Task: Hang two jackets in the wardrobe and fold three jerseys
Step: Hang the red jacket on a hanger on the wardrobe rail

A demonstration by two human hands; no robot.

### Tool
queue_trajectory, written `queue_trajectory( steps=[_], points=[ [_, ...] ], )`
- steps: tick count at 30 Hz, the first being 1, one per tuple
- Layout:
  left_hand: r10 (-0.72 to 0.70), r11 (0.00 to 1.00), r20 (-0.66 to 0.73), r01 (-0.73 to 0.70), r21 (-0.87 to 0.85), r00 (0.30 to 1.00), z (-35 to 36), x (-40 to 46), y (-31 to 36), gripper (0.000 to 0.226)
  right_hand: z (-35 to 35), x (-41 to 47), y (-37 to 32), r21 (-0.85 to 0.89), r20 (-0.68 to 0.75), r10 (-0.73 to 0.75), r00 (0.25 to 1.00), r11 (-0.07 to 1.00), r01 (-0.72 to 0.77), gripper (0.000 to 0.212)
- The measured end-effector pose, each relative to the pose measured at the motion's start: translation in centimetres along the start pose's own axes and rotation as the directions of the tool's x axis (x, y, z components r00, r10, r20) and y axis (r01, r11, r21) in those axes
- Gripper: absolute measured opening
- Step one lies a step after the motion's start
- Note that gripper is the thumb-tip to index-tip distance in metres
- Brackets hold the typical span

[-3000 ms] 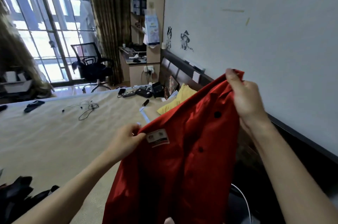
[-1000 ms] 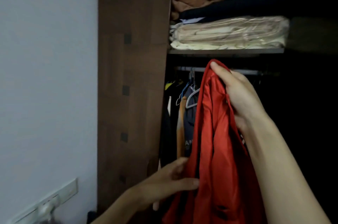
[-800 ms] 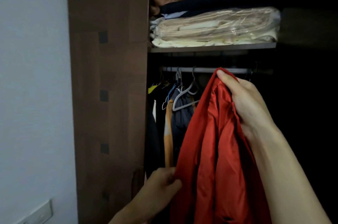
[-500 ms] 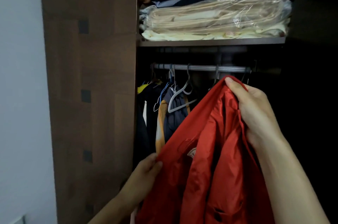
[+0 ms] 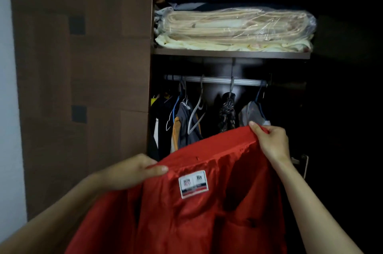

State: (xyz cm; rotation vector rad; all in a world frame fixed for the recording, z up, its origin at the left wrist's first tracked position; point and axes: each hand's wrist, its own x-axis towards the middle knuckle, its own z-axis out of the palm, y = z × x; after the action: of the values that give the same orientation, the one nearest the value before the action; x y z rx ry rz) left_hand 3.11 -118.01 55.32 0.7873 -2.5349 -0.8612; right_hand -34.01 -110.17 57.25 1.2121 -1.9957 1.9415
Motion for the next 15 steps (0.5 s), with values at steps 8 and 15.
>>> queue_trajectory(
  steps=[8,15],
  points=[
    [-0.169,0.947,-0.039,0.151,-0.283,0.985,-6.0,-1.1,1.3,0.046,5.2,2.7,-1.0,-0.23,0.36,0.1,0.927,0.973,-0.016,0.047],
    [-0.145,0.961,-0.017,0.137,-0.239,0.989,-9.6,0.7,5.7,0.028,14.8,3.4,-8.8,0.085,0.689,0.246,0.682,0.906,-0.414,0.044]
  ],
)
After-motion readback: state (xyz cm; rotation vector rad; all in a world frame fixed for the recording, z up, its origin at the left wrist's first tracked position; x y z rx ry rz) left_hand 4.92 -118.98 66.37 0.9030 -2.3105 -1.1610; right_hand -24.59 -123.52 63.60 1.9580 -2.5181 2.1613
